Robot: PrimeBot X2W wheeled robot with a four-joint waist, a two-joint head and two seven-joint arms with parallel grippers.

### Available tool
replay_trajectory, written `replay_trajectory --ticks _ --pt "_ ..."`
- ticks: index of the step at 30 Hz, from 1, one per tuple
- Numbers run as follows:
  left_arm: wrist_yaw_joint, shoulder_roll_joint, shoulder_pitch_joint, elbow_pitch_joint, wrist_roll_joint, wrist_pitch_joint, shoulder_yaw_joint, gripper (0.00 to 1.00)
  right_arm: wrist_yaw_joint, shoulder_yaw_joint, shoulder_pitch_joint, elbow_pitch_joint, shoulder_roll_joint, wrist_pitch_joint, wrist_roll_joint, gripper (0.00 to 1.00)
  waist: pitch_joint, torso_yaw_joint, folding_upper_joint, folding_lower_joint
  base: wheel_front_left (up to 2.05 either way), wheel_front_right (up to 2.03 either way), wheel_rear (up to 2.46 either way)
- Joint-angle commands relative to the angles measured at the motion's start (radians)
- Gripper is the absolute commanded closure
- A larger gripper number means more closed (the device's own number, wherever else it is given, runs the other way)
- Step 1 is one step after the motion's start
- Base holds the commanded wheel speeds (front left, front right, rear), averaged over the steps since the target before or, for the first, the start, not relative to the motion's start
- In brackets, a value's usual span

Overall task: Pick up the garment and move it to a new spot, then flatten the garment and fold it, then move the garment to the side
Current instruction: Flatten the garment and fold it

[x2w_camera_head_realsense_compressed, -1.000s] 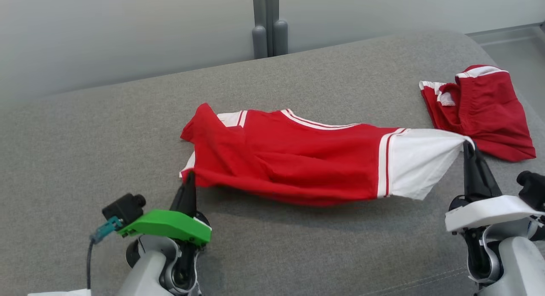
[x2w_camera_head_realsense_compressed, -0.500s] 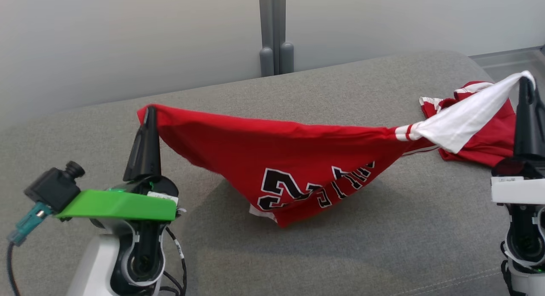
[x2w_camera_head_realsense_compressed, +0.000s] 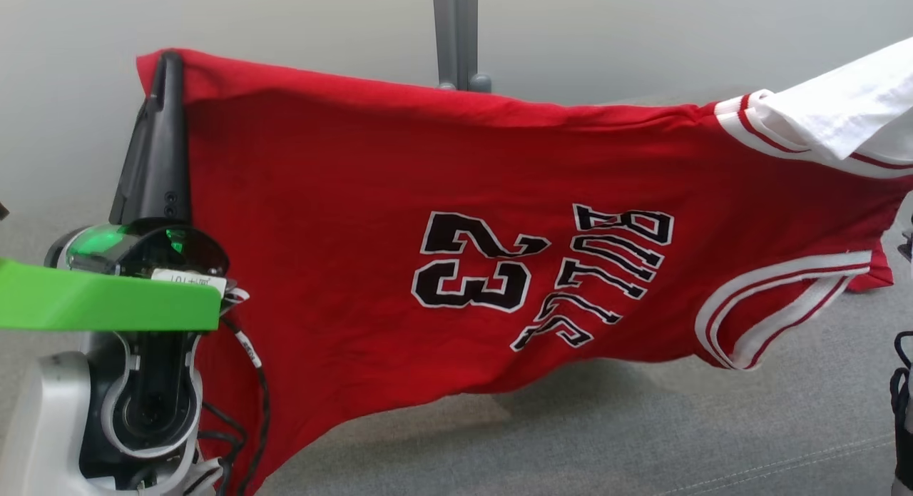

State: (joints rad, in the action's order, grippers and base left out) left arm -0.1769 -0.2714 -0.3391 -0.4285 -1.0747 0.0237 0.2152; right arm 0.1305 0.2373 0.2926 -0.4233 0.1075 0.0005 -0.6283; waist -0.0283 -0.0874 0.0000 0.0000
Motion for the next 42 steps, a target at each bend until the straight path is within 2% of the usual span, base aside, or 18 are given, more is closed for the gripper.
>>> replay_trajectory --ticks 1,5,9,12,18,20,23,24,25,26,29,31,38,42 --pt "-0.006 -0.009 -0.017 -0.001 -0.004 -0.006 -0.005 1.00 0.000 0.000 0.013 -0.001 -0.001 0.005 0.006 1.00 0.003 0.001 0.0000 0.0000 0.00 0.00 0.00" --pt "-0.013 -0.022 -0.073 0.050 -0.012 -0.045 0.005 1.00 0.000 -0.034 0.070 0.046 -0.012 0.035 0.006 1.00 0.024 0.002 0.0000 0.0000 0.00 0.00 0.00" --pt "-0.009 -0.046 -0.178 0.180 -0.001 -0.090 0.009 1.00 0.000 -0.077 0.183 0.156 -0.007 0.052 0.017 1.00 0.070 -0.005 0.0000 0.0000 0.00 0.00 0.00" --pt "-0.012 -0.069 -0.296 0.317 0.016 -0.126 0.008 1.00 0.000 -0.116 0.317 0.279 -0.009 0.045 0.032 1.00 0.124 -0.019 0.0000 0.0000 0.00 0.00 0.00" --pt "-0.007 -0.119 -0.606 0.671 0.118 -0.166 0.046 1.00 0.000 -0.195 0.668 0.639 -0.026 -0.034 0.111 1.00 0.232 -0.069 0.0000 0.0000 0.00 0.00 0.00" --pt "-0.003 -0.130 -0.708 0.788 0.159 -0.145 0.056 1.00 0.000 -0.203 0.782 0.773 -0.035 -0.092 0.146 1.00 0.250 -0.093 0.0000 0.0000 0.00 0.00 0.00" --pt "0.019 -0.147 -0.853 0.933 0.225 -0.060 0.060 1.00 0.000 -0.207 0.940 0.951 -0.047 -0.198 0.197 1.00 0.268 -0.135 0.0000 0.0000 0.00 0.00 0.00" --pt "0.033 -0.150 -0.893 0.972 0.243 -0.020 0.058 1.00 0.000 -0.209 0.984 0.999 -0.050 -0.222 0.205 1.00 0.272 -0.149 0.0000 0.0000 0.00 0.00 0.00" --pt "0.074 -0.161 -0.963 1.028 0.274 0.045 0.065 1.00 0.000 -0.220 1.052 1.067 -0.054 -0.251 0.197 1.00 0.290 -0.176 0.0000 0.0000 0.00 0.00 0.00" --pt "0.093 -0.167 -0.996 1.054 0.290 0.069 0.071 1.00 0.000 -0.244 1.076 1.090 -0.056 -0.258 0.171 1.00 0.304 -0.186 0.0000 0.0000 0.00 0.00 0.00" --pt "0.147 -0.184 -1.067 1.118 0.330 0.125 0.099 1.00 0.000 -0.329 1.101 1.108 -0.058 -0.265 0.091 1.00 0.371 -0.206 0.0000 0.0000 0.00 0.00 0.00" --pt "0.171 -0.188 -1.083 1.169 0.343 0.146 0.107 1.00 0.000 -0.369 1.077 1.073 -0.055 -0.265 0.051 1.00 0.415 -0.214 0.0000 0.0000 0.00 0.00 0.00" --pt "0.188 -0.213 -1.079 1.317 0.338 0.178 0.098 1.00 0.000 -0.464 0.955 0.971 -0.056 -0.266 -0.019 1.00 0.508 -0.231 0.0000 0.0000 0.00 0.00 0.00" --pt "0.221 -0.199 -1.092 1.367 0.329 0.193 0.098 1.00 0.000 -0.497 0.888 0.916 -0.055 -0.266 -0.040 1.00 0.537 -0.227 0.0000 0.0000 0.00 0.00 0.00"
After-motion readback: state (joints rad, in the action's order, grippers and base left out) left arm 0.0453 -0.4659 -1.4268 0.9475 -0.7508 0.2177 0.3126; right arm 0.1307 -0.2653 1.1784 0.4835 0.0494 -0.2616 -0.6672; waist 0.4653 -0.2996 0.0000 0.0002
